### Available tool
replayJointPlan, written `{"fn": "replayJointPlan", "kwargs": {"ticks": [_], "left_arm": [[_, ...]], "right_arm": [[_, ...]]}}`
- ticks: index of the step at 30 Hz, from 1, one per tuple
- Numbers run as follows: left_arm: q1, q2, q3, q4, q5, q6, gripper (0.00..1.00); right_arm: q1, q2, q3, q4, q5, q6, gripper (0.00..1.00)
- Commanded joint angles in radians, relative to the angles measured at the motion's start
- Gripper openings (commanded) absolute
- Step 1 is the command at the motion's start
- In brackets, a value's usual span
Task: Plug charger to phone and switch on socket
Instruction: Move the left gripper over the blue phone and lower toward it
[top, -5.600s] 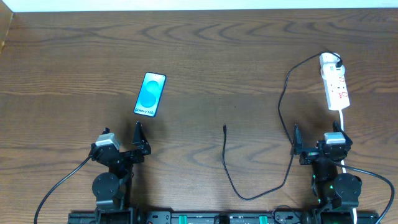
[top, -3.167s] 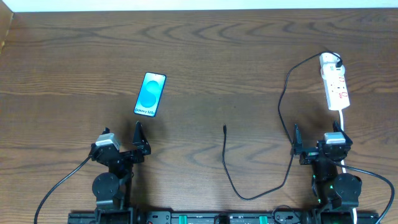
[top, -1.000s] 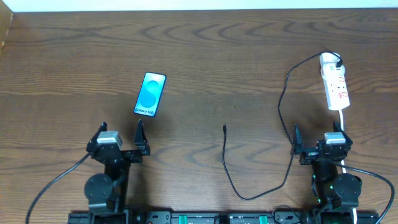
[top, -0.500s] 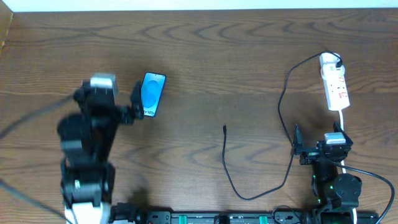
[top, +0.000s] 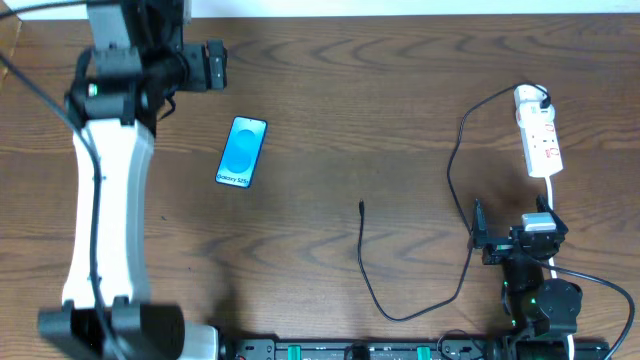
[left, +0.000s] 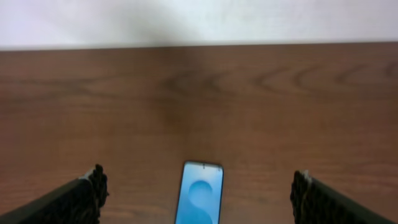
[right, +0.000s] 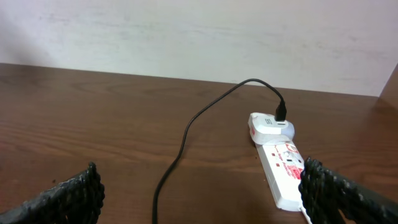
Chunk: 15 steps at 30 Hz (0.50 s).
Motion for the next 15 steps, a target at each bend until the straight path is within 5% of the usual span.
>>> {"fn": "replayJointPlan", "kwargs": {"ticks": [1,15], "left_arm": [[-0.008,0.094,0.075,-0.068,0.012,0.026,0.95],[-0.068,0.264,0.068,-0.139,0.008,0.05,0.95]], "right_arm": [[0.007,-0.006,-0.001,-0.004,0.008,-0.013,0.99],[0.007,-0.006,-0.001,-0.004,0.008,-0.013,0.99]]}}
